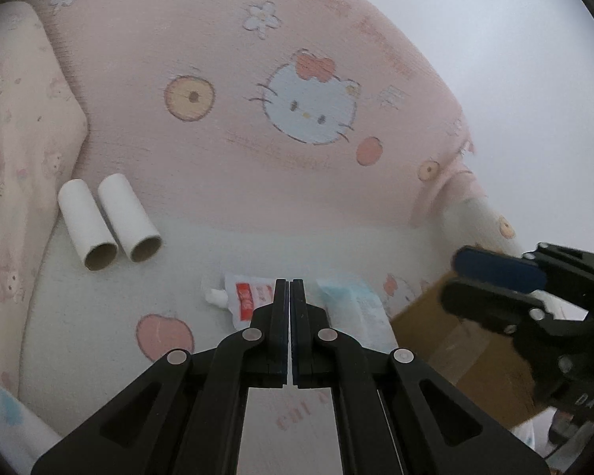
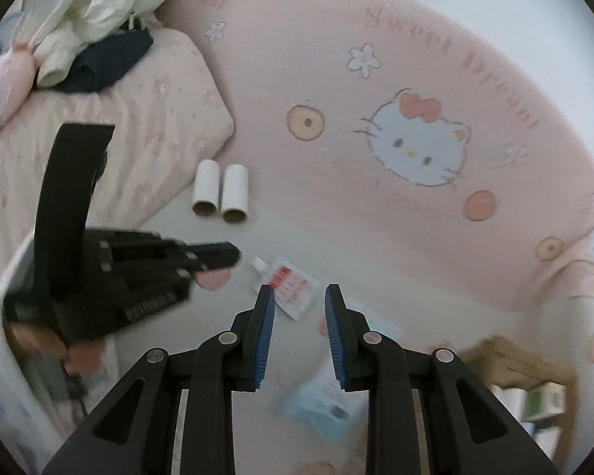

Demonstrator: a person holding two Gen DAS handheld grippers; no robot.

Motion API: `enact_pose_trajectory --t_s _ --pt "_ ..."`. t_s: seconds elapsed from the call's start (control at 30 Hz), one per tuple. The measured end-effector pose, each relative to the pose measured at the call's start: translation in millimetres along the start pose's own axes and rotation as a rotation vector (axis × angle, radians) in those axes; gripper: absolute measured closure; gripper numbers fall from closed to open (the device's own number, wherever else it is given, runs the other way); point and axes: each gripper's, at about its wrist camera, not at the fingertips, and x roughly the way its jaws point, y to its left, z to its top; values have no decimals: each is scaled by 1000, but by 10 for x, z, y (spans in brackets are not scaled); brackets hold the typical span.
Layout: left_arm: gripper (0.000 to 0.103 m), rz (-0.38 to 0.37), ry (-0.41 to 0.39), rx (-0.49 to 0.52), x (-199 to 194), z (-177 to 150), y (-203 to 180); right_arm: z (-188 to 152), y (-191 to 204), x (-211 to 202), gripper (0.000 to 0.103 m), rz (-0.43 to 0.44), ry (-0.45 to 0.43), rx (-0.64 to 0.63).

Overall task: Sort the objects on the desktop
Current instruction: 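Withdraw the left tool from the box back toward the remaining tubes, then close the left tool on a second white cardboard tube and lift it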

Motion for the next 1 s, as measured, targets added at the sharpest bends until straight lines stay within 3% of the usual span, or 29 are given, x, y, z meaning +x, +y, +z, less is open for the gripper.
enact_pose_trajectory --t_s 0.17,0.3,0.53,0.63,0.73,0.8,0.87,1.0 --pt "103 39 -4 -128 -25 73 274 211 13 312 81 91 6 12" --pt "103 16 -22 -328 -40 205 682 325 75 517 81 108 12 -29" --pt "103 10 -44 -470 44 505 1198 496 64 926 81 199 86 41" --pt "103 -29 25 -520 236 605 1404 570 129 1072 81 205 98 33" --pt "102 -54 59 -658 387 599 1663 626 197 1219 81 223 99 36" --pt "89 -72 36 -775 397 536 1843 663 224 1326 81 236 96 45" --pt "55 -61 8 -846 372 499 1971 691 242 1461 79 265 98 67" --pt "49 -179 -46 -938 343 470 2102 717 277 1782 73 331 139 127"
